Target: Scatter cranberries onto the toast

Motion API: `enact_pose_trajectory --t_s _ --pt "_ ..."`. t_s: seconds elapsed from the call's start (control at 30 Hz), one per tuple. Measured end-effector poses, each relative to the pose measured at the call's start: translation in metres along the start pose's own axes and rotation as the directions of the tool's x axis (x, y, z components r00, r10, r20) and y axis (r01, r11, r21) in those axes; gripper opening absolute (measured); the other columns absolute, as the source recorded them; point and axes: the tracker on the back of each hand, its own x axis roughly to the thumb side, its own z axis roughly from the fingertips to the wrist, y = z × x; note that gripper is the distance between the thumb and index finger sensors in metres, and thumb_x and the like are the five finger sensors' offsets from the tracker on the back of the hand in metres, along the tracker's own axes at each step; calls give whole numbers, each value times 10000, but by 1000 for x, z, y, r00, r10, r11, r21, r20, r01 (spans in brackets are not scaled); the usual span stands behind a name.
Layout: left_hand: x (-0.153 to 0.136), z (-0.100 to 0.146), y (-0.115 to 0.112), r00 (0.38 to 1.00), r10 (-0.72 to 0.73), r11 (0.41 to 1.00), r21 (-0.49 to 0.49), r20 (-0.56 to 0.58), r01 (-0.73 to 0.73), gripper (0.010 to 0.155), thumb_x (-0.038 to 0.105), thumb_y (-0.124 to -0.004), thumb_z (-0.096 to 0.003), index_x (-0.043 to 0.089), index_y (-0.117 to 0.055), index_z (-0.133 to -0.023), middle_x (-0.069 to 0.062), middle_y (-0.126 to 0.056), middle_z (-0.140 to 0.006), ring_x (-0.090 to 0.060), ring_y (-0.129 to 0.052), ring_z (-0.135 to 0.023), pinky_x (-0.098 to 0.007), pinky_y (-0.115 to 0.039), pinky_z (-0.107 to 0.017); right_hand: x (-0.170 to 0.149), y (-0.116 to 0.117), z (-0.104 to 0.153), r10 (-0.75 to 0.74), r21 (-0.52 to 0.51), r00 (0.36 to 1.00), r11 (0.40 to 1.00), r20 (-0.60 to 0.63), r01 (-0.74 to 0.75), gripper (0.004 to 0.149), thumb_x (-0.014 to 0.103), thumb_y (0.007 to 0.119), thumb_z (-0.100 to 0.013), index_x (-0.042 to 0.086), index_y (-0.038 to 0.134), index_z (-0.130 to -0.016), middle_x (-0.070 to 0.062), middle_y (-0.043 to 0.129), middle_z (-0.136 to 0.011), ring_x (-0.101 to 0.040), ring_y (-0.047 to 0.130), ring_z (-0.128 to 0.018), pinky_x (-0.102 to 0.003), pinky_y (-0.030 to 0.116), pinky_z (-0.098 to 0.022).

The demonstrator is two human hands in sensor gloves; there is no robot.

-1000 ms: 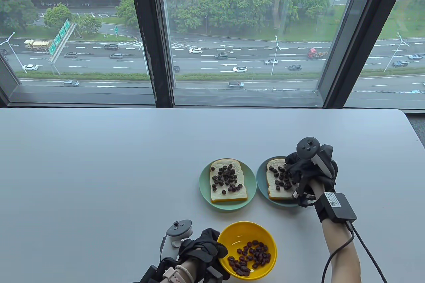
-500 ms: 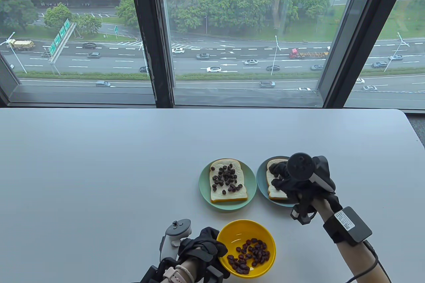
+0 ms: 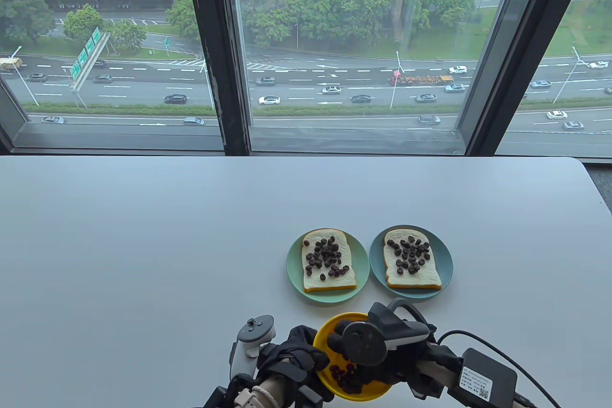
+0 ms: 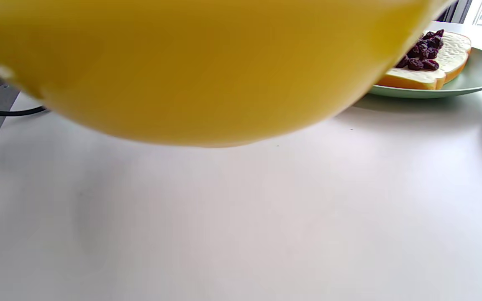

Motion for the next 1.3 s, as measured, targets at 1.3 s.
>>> enact_pose_trajectory --t_s 1.3 --pt "-8 -1 -5 998 -30 999 -26 -51 29 575 174 -738 -446 226 -385 -897 -178 -597 -721 -345 -756 -459 -372 -972 -214 -24 -33 40 -149 -496 986 863 -70 96 332 291 865 -251 381 833 -570 76 865 -691 -149 981 -488 -161 992 -248"
